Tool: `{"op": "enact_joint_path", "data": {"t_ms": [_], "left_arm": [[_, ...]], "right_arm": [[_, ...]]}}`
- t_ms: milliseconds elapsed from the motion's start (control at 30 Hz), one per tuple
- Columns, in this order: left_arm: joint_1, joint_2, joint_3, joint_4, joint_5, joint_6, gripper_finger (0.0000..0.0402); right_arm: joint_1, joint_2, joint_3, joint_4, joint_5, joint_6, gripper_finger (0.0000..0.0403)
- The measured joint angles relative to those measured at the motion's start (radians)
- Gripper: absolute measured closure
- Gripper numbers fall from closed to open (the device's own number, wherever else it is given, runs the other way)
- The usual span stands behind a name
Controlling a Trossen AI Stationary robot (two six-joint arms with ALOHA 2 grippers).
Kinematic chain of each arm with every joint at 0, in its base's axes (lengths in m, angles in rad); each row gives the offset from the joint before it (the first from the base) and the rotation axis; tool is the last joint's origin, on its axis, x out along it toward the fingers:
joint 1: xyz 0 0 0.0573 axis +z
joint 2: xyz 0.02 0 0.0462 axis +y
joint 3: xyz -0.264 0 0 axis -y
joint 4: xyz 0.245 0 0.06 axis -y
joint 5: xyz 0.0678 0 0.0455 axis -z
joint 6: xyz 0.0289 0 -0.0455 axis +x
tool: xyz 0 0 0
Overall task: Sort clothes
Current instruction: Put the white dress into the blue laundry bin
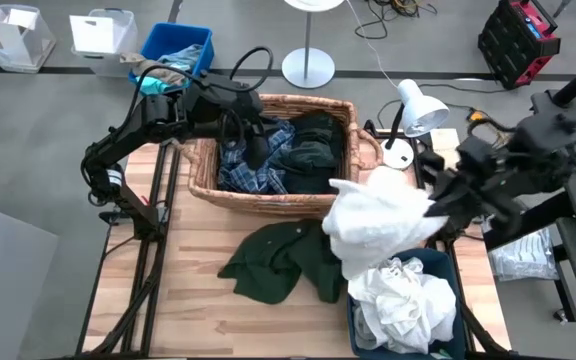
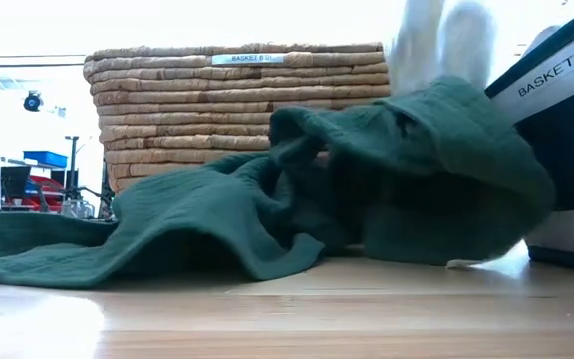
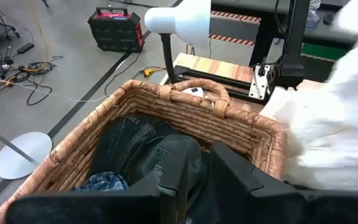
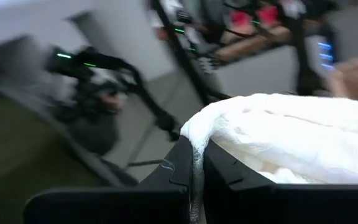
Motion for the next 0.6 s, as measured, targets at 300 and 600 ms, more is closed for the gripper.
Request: {"op": "enact_joint_path", "data": {"t_ms": [300,600], "left_arm": [[0.000,0.000,0.000,0.057,0.000,0.004,0.0353],[0.000,0.000,0.000,0.060,0.000,-0.008,0.0353]], "right_arm": [[0.072,0.162,0.295,0.068,-0.223,0.080,0.0394],[0.188,0.318,0.544,-0.237,-0.327,0.335,0.0394]]}}
